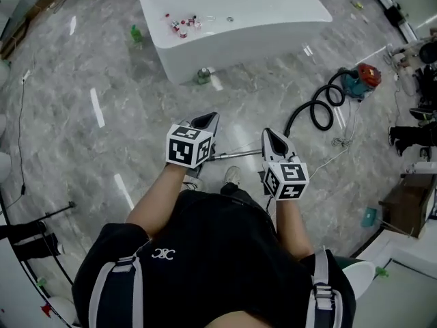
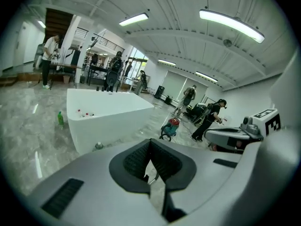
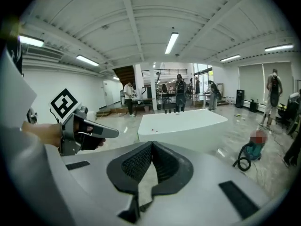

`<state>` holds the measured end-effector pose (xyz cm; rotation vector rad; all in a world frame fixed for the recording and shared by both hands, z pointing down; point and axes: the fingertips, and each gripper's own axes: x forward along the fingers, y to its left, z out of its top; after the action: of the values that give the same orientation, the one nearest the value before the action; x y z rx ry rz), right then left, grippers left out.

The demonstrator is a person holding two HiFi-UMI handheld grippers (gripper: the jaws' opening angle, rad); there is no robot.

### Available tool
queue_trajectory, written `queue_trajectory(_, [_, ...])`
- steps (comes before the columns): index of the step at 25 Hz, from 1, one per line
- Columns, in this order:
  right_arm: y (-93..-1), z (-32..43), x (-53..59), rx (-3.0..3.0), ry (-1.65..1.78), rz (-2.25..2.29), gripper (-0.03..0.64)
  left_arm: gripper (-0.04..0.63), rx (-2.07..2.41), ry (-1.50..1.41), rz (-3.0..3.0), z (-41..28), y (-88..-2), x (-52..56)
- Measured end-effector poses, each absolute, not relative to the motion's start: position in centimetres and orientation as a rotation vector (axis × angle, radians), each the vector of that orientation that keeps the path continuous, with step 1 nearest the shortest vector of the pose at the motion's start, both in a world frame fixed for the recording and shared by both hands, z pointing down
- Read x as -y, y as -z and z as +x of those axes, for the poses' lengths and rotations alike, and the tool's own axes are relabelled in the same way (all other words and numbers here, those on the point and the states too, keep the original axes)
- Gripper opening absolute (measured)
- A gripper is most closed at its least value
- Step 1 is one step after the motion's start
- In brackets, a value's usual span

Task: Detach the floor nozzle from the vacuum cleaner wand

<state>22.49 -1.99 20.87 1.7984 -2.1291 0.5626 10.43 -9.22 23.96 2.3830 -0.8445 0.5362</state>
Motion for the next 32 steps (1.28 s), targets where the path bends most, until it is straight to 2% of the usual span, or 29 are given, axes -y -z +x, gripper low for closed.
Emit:
queue_trajectory(5, [-25.9,25.4,4.9,2.169,-0.611,1.596,0.014,0.009,0.936,-0.562,2.233,11.9,-28.2,9.7])
queue_trajectory(10, [-36.3,25.3,7.1,2.194,-0.653,1.306,0.014,0.008,1.01,-0.629,2.092,11.7,-35.5,8.8])
queue_trajectory(16, [-55.1,22.3,7.1,2.13,-0.532,0.814,0.014,0.009,1.058,-0.632,1.897,10.2,-48.5,6.0])
queue_trajectory(28, [-92.9,17.2,0.7,2.061,-0.324,0.167,0.021,0.009,1.041,-0.57,1.616,6.2,-79.8,0.2])
queue_trajectory(32, [-104.9,19.2,-2.1,1.83,-0.381,0.153,0.207,0.009,1.065,-0.57,1.591,5.6,-86.7,-1.3])
